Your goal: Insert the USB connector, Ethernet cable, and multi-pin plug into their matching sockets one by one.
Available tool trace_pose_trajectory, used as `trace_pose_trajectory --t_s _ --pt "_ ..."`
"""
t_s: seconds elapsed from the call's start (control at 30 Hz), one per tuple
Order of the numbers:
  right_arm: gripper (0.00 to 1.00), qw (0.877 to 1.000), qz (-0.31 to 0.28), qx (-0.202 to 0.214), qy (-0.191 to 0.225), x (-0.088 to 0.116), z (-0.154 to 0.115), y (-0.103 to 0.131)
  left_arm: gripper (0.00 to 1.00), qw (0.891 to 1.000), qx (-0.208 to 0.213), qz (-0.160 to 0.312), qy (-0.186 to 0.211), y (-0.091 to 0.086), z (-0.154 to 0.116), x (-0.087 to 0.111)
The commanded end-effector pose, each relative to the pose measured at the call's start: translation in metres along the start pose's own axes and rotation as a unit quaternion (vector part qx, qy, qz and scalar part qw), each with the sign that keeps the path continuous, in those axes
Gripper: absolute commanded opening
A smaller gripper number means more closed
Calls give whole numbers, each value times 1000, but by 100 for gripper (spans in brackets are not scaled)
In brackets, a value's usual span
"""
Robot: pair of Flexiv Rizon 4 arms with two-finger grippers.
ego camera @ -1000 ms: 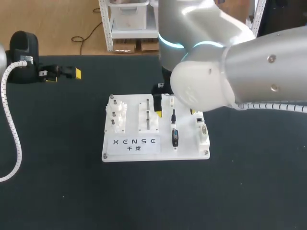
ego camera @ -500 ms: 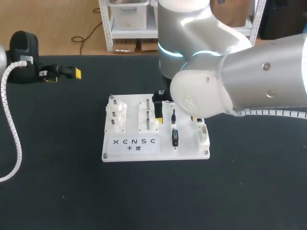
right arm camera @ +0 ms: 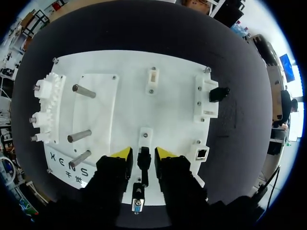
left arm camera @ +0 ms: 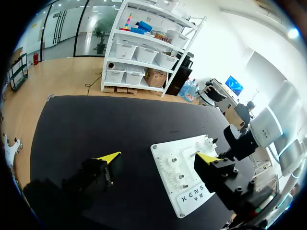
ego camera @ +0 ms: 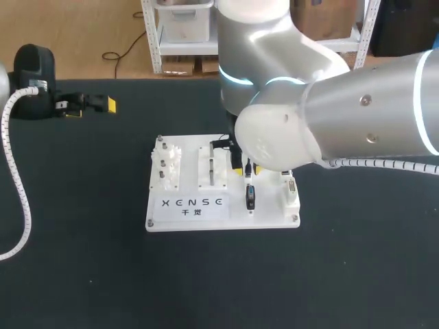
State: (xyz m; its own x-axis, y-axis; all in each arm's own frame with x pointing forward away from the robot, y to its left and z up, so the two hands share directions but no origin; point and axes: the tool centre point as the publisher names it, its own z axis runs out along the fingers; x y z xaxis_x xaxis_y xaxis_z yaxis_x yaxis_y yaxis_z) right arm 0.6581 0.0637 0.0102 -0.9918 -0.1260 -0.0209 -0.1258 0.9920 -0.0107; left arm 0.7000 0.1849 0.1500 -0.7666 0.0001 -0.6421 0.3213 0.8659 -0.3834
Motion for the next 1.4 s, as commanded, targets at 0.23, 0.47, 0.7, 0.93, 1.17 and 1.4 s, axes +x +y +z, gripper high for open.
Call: trace_pose_trajectory --t_s 0.23,0.47,0.7,0.93,1.17,1.4 --pt "0 1000 1 -6 -8 1 -5 -3 100 1000 0 0 0 0 0 0" --pt "0 1000 -3 -11 -23 2 -18 -4 100 1000 0 0 0 0 0 0" --pt "0 999 2 -14 -34 4 -27 -13 100 1000 0 0 0 0 0 0" --pt "0 999 21 -3 -38 7 -29 -38 100 1000 0 0 0 0 0 0" --pt "0 998 51 5 -35 12 -27 -64 100 1000 0 0 0 0 0 0" --pt "0 997 65 7 -34 16 -27 -74 100 1000 0 0 0 0 0 0"
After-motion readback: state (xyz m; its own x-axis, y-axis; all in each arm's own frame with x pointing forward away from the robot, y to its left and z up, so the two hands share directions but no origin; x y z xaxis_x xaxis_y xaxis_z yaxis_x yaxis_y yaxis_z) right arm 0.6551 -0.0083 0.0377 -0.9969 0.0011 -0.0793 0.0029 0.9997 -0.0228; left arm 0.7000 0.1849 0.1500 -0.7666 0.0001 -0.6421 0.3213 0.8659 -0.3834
